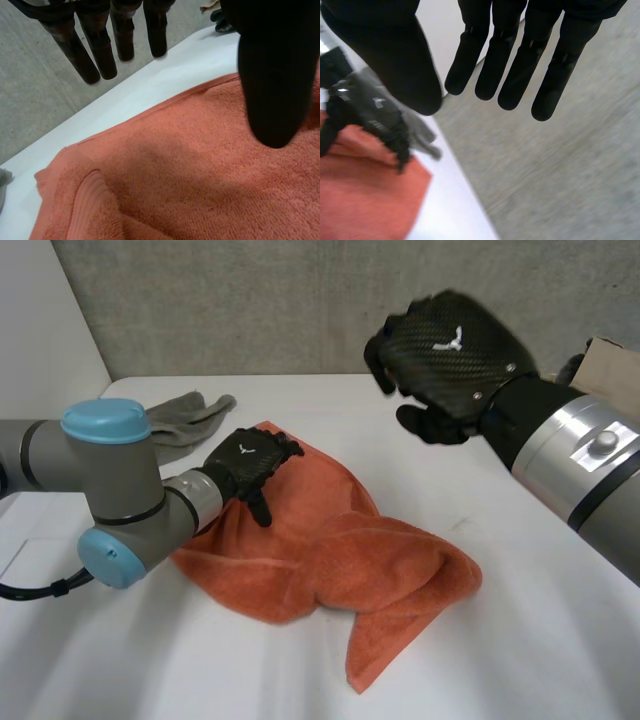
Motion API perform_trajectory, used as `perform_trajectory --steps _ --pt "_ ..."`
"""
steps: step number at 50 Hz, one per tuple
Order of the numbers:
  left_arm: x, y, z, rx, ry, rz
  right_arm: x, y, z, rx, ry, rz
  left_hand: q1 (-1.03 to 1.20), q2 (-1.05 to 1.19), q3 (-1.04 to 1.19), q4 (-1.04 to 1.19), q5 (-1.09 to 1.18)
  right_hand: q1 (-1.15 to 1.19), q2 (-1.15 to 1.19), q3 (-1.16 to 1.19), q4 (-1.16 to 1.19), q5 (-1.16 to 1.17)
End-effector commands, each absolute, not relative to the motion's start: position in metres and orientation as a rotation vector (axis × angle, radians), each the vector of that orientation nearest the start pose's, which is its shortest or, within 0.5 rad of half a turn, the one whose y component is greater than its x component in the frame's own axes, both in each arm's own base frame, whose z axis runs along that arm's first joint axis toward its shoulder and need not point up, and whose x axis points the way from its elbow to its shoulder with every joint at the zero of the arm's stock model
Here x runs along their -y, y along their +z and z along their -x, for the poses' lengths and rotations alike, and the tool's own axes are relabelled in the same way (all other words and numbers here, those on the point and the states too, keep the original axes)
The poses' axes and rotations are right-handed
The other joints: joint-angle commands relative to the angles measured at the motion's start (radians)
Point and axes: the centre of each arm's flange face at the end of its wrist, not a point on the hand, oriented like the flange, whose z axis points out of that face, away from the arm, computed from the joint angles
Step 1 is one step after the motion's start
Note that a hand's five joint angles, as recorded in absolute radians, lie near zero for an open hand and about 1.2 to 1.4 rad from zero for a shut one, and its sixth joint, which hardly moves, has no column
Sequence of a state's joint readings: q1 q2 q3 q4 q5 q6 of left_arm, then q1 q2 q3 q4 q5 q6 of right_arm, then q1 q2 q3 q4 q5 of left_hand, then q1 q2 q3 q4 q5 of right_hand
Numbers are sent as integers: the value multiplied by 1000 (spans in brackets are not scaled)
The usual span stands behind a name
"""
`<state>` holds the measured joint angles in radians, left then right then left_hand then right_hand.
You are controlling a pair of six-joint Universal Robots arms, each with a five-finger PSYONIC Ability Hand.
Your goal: Fold the laundry.
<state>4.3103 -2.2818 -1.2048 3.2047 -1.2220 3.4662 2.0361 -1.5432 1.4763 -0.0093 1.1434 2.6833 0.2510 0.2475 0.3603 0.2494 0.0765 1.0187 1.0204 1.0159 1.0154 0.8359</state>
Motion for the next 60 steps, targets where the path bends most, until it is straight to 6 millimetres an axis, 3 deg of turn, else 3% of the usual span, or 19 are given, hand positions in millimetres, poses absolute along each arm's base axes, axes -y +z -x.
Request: perform_trajectory --steps 1,8,16,24,31,33,36,39,44,51,60 --pt "323 180 315 -2422 -2123 -1302 202 306 -302 -1773 -1688 1261 -76 -73 -186 -75 -77 17 15 20 20 25" --pt "316 209 299 -2445 -2114 -1236 226 279 -321 -1948 -1482 1289 -76 -73 -186 -75 -77 -95 -97 -93 -92 -87" --pt "304 239 261 -2420 -2125 -1124 248 226 -357 -2054 -1349 1327 -76 -73 -186 -75 -77 -260 -261 -257 -256 -251" --pt "298 241 235 -2443 -2093 -1066 247 177 -384 -2077 -1282 1384 -76 -73 -186 -75 -77 -363 -364 -360 -359 -354" --pt "301 236 222 -2461 -2062 -1034 246 168 -385 -2113 -1290 1437 -76 -73 -186 -75 -77 -334 -335 -331 -330 -325" --pt "303 235 219 -2461 -2056 -1029 247 168 -385 -2110 -1307 1464 -76 -73 -186 -75 -77 -73 -75 -70 -70 -65" --pt "307 234 217 -2458 -2051 -1021 248 179 -383 -2085 -1345 1480 -76 -73 -186 -75 -77 376 374 379 379 384" --pt "309 233 216 -2458 -2043 -1019 247 195 -382 -2063 -1383 1470 -76 -73 -186 -75 -77 378 376 380 381 386" --pt "314 224 215 -2477 -2008 -1023 231 253 -375 -1958 -1494 1382 -76 -73 -186 -75 -77 378 376 380 381 386" --pt "324 199 214 -2553 -1889 -1049 206 316 -365 -1770 -1679 1285 -76 -73 -186 -75 -77 378 376 380 381 386" --pt "328 186 206 -2658 -1707 -1090 175 360 -351 -1631 -1810 1244 -76 -73 -186 -75 -77 378 376 380 381 386"
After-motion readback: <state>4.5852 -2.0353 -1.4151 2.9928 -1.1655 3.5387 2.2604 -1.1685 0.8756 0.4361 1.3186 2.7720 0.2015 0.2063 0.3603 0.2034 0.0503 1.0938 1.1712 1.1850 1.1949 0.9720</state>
